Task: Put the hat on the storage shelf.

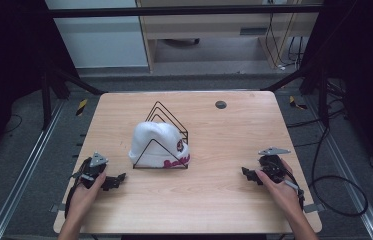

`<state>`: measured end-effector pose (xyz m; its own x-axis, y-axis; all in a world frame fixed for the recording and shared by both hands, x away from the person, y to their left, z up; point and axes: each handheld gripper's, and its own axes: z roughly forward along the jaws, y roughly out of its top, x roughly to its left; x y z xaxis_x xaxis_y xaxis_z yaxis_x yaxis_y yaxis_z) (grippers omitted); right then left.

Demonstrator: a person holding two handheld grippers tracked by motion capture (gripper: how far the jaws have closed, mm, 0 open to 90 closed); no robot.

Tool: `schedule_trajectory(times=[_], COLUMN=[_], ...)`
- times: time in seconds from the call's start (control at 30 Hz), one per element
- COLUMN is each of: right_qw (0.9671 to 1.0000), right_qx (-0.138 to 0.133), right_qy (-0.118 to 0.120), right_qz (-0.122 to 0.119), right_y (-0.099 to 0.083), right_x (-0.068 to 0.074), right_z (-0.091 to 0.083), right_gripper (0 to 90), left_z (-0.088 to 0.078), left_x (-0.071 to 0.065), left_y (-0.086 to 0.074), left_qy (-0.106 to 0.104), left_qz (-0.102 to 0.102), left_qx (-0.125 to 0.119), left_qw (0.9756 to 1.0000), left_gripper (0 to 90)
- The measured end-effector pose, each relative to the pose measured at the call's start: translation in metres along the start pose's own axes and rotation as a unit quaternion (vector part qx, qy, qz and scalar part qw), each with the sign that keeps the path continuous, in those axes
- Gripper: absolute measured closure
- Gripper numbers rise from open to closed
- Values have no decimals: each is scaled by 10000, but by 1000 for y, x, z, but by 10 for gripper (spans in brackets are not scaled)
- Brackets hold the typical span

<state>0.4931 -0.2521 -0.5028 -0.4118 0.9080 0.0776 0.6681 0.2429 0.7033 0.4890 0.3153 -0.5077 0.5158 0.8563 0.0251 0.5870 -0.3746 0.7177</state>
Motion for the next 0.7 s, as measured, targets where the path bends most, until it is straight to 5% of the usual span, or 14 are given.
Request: schedule_trajectory(times=[0.17,0.43,0.7], right_qw=[9998,9988,9984], right_qx=[-137,-226,-236], right_qy=[-50,-379,-506], right_qz=[127,-224,-50], right_y=[-4,-9,-11], right_x=[1,11,15], right_z=[1,5,4], right_gripper=[110,71,72], left_z=[0,0,-3], left_x=[-2,-5,-8], left_y=[0,0,-3], left_qy=[29,110,141], left_qz=[-34,-99,-133], left_qx=[6,22,19], left_qw=[10000,9999,9998], left_gripper=[16,6,6])
